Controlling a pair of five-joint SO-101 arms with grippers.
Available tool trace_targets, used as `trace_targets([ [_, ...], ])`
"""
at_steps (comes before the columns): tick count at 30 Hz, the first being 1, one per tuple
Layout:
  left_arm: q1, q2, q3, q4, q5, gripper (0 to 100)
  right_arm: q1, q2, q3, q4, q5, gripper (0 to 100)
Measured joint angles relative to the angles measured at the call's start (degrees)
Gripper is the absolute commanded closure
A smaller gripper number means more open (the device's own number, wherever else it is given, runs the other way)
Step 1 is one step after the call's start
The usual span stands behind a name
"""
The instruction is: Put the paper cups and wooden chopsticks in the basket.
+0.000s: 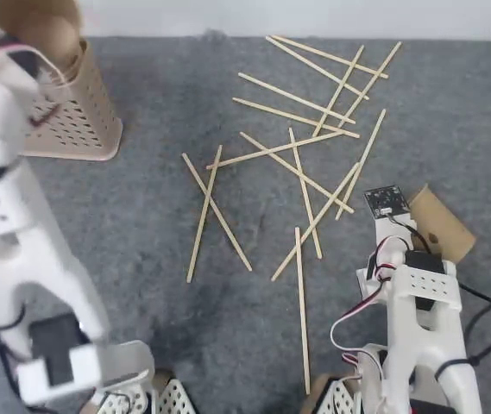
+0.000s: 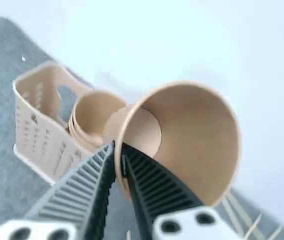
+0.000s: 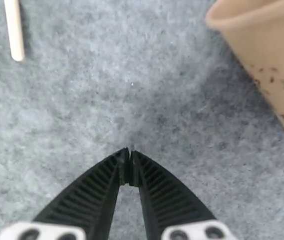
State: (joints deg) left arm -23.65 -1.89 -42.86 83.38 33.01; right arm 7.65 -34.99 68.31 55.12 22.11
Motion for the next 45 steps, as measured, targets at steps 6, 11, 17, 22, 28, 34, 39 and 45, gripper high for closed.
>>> trace_targets([
  [6, -3.1, 15.6, -16.2, 0.0, 2.8, 99, -0.1, 0.0, 0.0, 0.0, 0.1, 99.1],
  [11, -3.7, 26.4, -25.7, 0.1, 2.9, 99, -0.1, 0.0, 0.0, 0.0, 0.1, 99.1],
  [17, -4.4, 30.2, -29.5, 3.7, 3.0, 99, -0.1, 0.0, 0.0, 0.0, 0.1, 99.1],
  [22, -4.4, 30.2, -30.1, 7.8, 3.2, 99, 0.0, 0.0, 0.0, 0.0, 0.1, 99.1],
  [28, -4.1, 30.7, -30.1, 10.5, 3.2, 99, 0.0, 0.0, 0.0, 0.0, 0.1, 99.1],
  [34, -4.0, 33.1, -30.1, 10.5, 3.2, 97, -0.1, 0.0, 0.0, 0.0, 0.1, 99.1],
  [39, -4.0, 33.8, -30.1, 10.5, 3.2, 78, 0.0, 0.0, 0.0, 0.0, 0.1, 99.1],
  [45, -4.0, 33.8, -30.5, 10.5, 3.2, 73, -0.1, 0.0, 0.0, 0.0, 0.1, 99.1],
])
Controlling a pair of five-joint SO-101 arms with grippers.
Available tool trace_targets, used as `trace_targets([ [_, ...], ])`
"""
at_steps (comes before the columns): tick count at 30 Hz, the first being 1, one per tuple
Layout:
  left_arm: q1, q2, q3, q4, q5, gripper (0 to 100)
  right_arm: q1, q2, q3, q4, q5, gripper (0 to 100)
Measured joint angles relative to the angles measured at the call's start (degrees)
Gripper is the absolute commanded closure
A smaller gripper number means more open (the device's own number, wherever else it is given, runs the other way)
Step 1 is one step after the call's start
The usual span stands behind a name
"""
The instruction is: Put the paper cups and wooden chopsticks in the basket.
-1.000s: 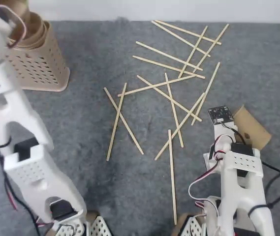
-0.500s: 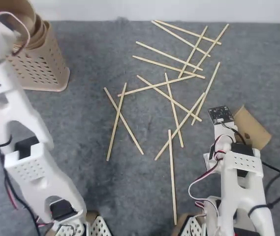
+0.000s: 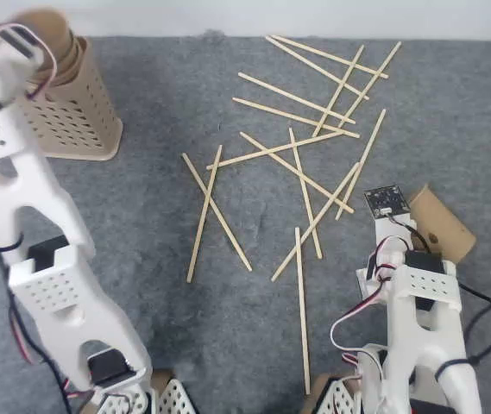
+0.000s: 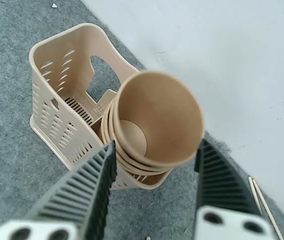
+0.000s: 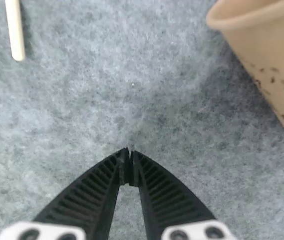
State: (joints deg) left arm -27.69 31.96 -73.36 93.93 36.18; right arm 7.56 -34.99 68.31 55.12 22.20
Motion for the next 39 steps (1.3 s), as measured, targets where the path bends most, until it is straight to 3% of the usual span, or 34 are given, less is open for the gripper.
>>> trace_targets([
  [12, -2.8, -11.0, -7.8, 0.0, 0.0, 74, 0.0, 0.0, 0.0, 0.0, 0.0, 99.1],
  [14, -2.6, -11.1, -5.5, 0.0, 0.0, 79, 0.0, 0.0, 0.0, 0.0, 0.0, 99.1],
  [18, -2.4, -8.7, -0.1, -3.2, -0.1, 100, 0.1, 0.0, 0.0, 0.0, 0.0, 99.1],
  [24, -1.8, -6.2, 0.6, -4.5, -13.8, 99, 0.1, 0.0, 0.0, 0.0, 0.0, 99.1],
  [34, -0.2, -9.5, -19.7, 4.7, -17.1, 99, 0.0, 0.0, 0.0, 0.0, 0.0, 99.1],
  [39, -1.4, -15.8, -13.8, 4.8, -18.7, 99, 0.0, 0.0, 0.0, 0.0, 0.0, 99.1],
])
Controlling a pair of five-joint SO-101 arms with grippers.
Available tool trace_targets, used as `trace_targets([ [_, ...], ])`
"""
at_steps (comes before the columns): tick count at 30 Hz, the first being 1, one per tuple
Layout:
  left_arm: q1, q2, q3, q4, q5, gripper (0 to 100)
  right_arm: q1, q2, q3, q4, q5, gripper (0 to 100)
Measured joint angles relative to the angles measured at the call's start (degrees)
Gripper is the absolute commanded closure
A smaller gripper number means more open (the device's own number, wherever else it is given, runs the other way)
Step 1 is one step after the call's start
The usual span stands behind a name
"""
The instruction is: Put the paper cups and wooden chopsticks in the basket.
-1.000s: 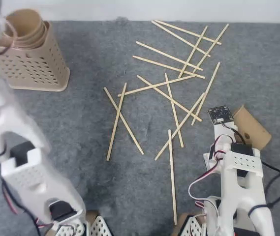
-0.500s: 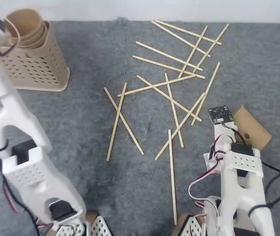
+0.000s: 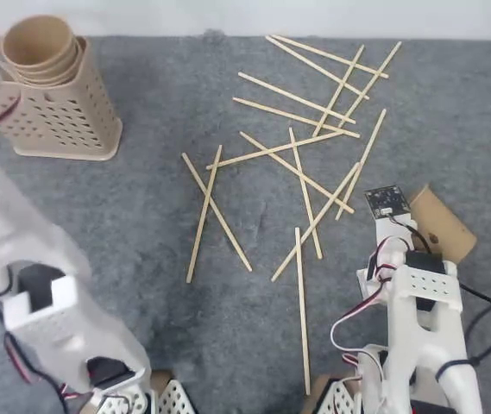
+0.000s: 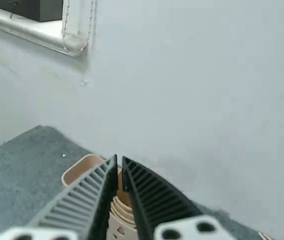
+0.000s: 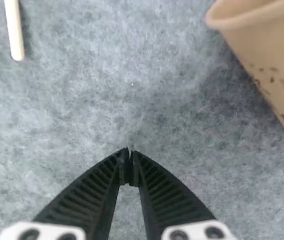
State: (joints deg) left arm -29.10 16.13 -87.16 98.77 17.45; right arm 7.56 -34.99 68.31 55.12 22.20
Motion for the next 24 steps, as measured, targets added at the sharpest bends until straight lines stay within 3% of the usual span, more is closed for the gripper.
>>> trace_targets([
  [7, -0.7, -20.3, 29.7, 0.0, -1.6, 99, 0.1, 0.0, 0.0, 0.0, 0.0, 99.1],
  [9, -0.7, -25.8, 38.7, -3.7, -1.1, 99, 0.0, 0.0, 0.0, 0.0, 0.0, 99.1],
  [24, -0.6, -43.6, 103.0, -60.7, -1.1, 99, 0.1, 0.0, 0.0, 0.0, 0.0, 99.1],
])
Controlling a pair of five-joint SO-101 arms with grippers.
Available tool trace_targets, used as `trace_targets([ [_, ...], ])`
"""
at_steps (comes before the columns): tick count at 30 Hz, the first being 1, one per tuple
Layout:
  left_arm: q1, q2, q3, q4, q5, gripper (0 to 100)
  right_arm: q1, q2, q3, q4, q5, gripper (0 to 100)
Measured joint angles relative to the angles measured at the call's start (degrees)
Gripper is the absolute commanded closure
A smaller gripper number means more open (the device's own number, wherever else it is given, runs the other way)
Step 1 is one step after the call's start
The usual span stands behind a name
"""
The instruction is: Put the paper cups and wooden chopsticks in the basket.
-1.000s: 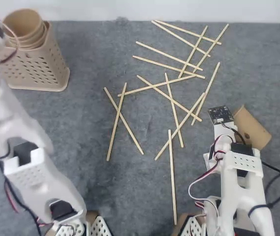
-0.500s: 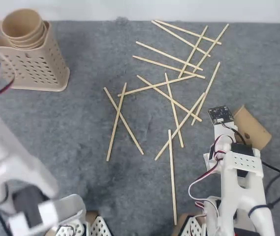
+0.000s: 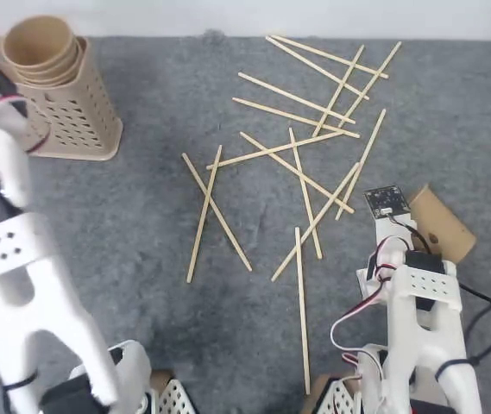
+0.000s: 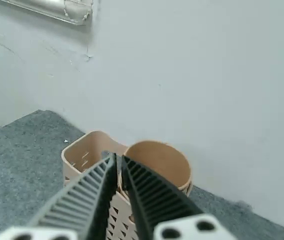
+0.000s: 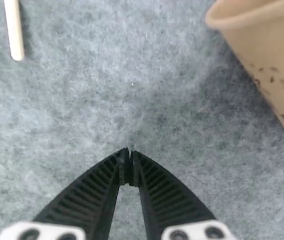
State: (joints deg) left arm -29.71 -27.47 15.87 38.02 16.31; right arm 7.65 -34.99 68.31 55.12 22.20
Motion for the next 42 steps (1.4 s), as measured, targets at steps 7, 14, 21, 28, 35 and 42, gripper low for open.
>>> trace_targets([
  [7, 2.2, -0.7, 18.4, -19.6, -2.6, 99, 0.0, 0.0, 0.0, 0.0, 0.0, 99.1],
  [14, 6.1, -0.7, 29.2, -34.9, -5.9, 99, -0.5, 0.0, 0.0, 0.0, -0.2, 99.1],
  [21, 6.0, 7.4, 28.8, -49.6, -5.9, 99, -1.1, 0.0, 0.0, 0.0, -0.1, 99.1],
  [28, 5.1, 17.9, 22.1, -51.6, -6.1, 99, -2.4, 0.0, 0.0, 0.0, -0.2, 99.1],
  [35, 4.9, 22.0, 19.7, -50.4, -6.2, 99, -3.3, 0.0, 0.0, 0.0, 0.0, 99.1],
  [42, 5.0, 24.1, 17.9, -47.3, -6.3, 99, -3.4, 0.0, 0.0, 0.0, 0.0, 99.1],
])
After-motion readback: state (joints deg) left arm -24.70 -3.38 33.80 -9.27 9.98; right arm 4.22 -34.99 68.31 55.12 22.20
